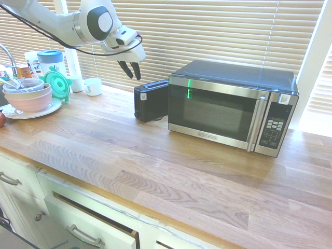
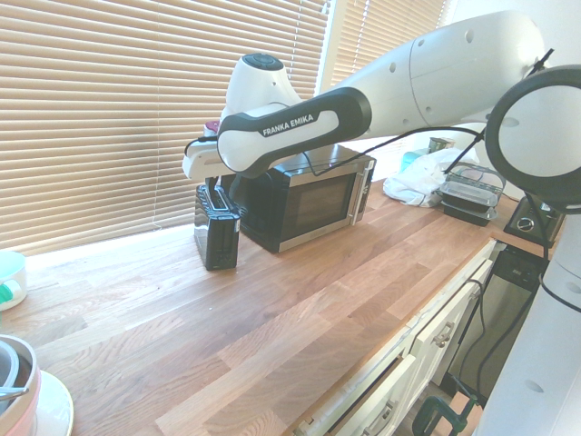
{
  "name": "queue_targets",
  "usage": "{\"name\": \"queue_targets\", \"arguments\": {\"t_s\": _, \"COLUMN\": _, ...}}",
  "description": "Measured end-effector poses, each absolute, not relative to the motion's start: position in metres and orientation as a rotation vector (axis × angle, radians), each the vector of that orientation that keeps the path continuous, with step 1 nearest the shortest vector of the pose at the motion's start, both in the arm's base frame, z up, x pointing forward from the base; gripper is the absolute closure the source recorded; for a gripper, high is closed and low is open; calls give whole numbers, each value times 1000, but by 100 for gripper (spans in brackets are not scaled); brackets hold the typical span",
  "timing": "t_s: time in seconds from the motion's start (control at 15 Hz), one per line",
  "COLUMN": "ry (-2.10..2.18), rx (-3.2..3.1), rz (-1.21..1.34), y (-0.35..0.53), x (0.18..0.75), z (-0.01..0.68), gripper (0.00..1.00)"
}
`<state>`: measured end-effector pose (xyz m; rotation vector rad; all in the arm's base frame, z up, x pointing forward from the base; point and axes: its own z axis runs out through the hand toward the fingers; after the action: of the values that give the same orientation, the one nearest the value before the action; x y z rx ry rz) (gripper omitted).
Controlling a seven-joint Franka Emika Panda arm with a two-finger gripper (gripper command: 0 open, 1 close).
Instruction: Press the toaster
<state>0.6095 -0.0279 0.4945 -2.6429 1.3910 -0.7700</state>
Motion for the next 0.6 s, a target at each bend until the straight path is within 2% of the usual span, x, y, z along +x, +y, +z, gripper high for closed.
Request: {"name": "queue_targets", "arguments": {"t_s": 0.6, "ry": 1385, "rx": -2644, "rz": -744, "y": -35, "x": 606, "z": 476, "gripper": 100}}
